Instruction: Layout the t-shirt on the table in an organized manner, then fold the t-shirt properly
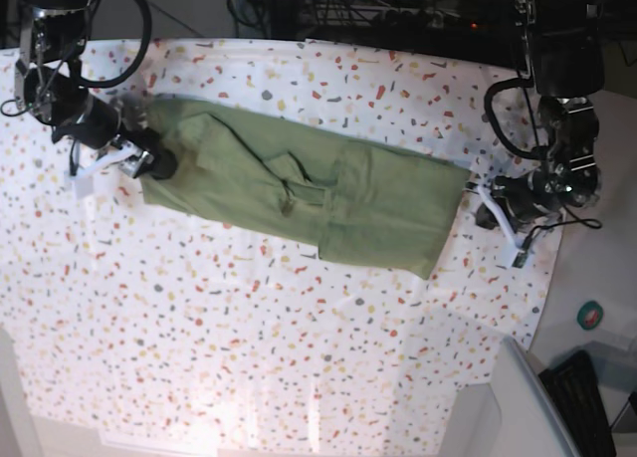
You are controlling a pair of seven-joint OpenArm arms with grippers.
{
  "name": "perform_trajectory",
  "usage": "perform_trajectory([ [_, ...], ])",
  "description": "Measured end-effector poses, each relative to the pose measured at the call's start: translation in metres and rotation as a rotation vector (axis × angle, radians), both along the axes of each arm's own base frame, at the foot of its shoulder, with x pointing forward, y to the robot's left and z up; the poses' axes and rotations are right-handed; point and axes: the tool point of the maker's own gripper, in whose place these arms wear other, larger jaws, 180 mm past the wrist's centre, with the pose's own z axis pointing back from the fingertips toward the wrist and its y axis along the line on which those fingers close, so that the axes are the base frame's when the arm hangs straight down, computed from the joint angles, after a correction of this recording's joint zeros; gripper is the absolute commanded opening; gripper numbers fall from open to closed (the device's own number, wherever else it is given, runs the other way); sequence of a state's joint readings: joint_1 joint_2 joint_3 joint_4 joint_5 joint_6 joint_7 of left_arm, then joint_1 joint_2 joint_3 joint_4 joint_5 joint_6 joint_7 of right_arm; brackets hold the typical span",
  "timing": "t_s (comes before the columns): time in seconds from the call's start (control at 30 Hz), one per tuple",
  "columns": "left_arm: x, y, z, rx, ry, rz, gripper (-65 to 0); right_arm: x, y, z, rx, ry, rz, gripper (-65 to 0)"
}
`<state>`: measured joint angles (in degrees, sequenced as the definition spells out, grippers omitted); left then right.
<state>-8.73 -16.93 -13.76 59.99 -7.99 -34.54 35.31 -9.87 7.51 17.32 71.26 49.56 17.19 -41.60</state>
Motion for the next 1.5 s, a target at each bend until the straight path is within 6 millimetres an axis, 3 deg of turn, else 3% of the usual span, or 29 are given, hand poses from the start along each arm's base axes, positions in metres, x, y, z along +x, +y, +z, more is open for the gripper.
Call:
perform_trajectory([
  [0.1, 0.005, -0.026, -0.012, -0.046, 0.033, -0.022, -65.0, 0.001, 0.012, 0.0, 0.015, -0.002, 0.017, -21.0],
  [0.17, 0.006, -0.031, -0.016, -0.063, 0.045, -0.016, -65.0, 0.001, 0.016, 0.0, 0.024, -0.003, 0.014, -21.5],
  [0.4, 0.005, -0.047, -0.021, -0.093, 0.044, -0.02, -65.0, 0.004, 0.023, -0.009, 0.054, 0.03, 0.016, -40.5],
  [0.53, 0.002, -0.067, -0.024, -0.094, 0.049, -0.088, -65.0, 0.013, 0.024, -0.013, 0.078, 0.037, 0.008, -43.4],
  [0.63, 0.0, -0.069, -0.025, -0.103, 0.046, -0.088, -65.0, 0.014, 0.024, -0.013, 0.08, 0.035, 0.005, -45.2],
  [0.77, -0.001, -0.068, -0.025, -0.098, 0.051, -0.094, -65.0, 0.013, 0.01, -0.016, 0.033, 0.052, 0.028, -63.9],
  [0.8, -0.001, -0.068, -0.025, -0.097, 0.051, -0.095, -65.0, 0.013, 0.006, -0.016, 0.026, 0.055, 0.027, -65.0],
  [1.0, -0.014, -0.085, -0.032, -0.124, 0.05, -0.125, -65.0, 0.02, -0.005, -0.013, 0.001, 0.065, 0.013, -65.0],
  [1.13, -0.021, -0.119, -0.035, -0.144, 0.041, -0.192, -65.0, 0.024, -0.024, -0.013, -0.044, 0.126, -0.087, -65.0],
  [1.23, -0.025, -0.138, -0.034, -0.157, 0.04, -0.229, -65.0, 0.032, -0.033, 0.0, -0.075, 0.126, -0.108, -65.0],
  [1.33, -0.027, -0.155, -0.034, -0.174, 0.045, -0.253, -65.0, 0.043, -0.031, 0.018, -0.117, 0.117, -0.077, -65.0],
  [1.5, -0.034, -0.19, -0.034, -0.203, 0.057, -0.32, -65.0, 0.056, -0.003, 0.042, -0.146, 0.116, -0.049, -65.0],
])
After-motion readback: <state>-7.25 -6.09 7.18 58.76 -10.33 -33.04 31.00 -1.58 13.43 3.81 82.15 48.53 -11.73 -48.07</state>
